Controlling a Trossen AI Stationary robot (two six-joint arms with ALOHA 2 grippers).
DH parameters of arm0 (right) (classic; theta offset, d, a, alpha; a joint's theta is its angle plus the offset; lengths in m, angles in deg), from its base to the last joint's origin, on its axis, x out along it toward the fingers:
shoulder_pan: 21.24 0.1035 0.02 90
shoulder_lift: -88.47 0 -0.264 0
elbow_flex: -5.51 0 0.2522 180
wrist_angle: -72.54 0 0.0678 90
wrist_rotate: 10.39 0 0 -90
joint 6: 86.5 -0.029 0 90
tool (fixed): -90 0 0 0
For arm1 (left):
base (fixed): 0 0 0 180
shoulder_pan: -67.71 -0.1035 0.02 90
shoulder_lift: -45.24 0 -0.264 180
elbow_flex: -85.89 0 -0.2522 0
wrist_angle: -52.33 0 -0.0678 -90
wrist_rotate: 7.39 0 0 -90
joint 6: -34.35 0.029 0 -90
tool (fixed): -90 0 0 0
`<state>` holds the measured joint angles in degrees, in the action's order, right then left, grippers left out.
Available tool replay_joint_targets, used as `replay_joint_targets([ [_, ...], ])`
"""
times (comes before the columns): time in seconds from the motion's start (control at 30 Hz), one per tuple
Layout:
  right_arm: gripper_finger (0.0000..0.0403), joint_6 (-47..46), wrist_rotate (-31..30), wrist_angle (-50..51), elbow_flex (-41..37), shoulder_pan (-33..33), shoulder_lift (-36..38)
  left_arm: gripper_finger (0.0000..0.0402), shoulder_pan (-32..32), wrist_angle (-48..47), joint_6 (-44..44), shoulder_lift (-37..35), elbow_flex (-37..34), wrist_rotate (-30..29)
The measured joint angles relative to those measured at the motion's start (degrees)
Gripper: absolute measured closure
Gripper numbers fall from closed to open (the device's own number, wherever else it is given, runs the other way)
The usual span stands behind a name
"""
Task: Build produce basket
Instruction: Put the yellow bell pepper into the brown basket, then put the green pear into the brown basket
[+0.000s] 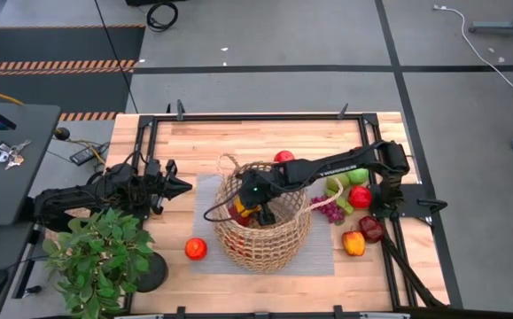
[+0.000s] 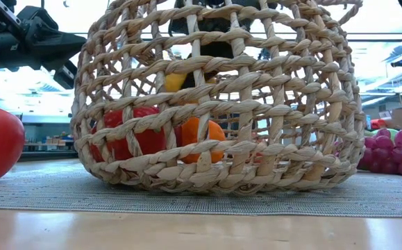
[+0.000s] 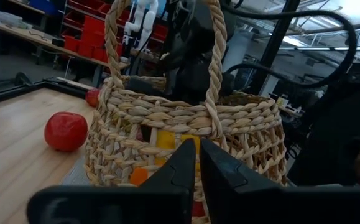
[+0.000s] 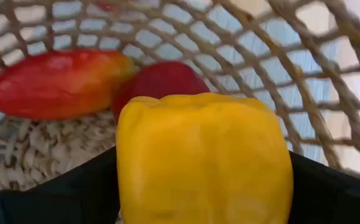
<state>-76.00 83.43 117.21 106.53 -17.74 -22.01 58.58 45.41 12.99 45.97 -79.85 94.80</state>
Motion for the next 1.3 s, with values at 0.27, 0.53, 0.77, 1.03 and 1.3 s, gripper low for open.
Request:
replay_joint_targets([
  [0.27,0.0006,-0.31,0.01,-0.34,0.02,0.04,0.11,0.0366,-0.01,0.01,0.00,0.00,-0.01,0.02],
  [0.53,0.0010,-0.92,-2.79,6.99,7.14,0.12,0.95,0.0374,-0.01,0.04,-0.01,0.00,-0.01,0.02],
  [0.77,0.0010,-0.31,-9.40,12.73,14.25,0.01,4.52,0.0367,-0.01,0.12,-0.04,0.00,-0.01,0.02],
  [1.03,0.0010,0.00,-13.67,12.66,13.63,-3.57,13.96,0.0371,-0.01,0.09,-0.04,0.00,-0.01,0.02],
  [1.3,0.0010,-1.30,-16.27,9.31,0.40,-11.54,24.83,0.0369,-0.01,0.03,-0.04,0.00,-0.01,0.02],
])
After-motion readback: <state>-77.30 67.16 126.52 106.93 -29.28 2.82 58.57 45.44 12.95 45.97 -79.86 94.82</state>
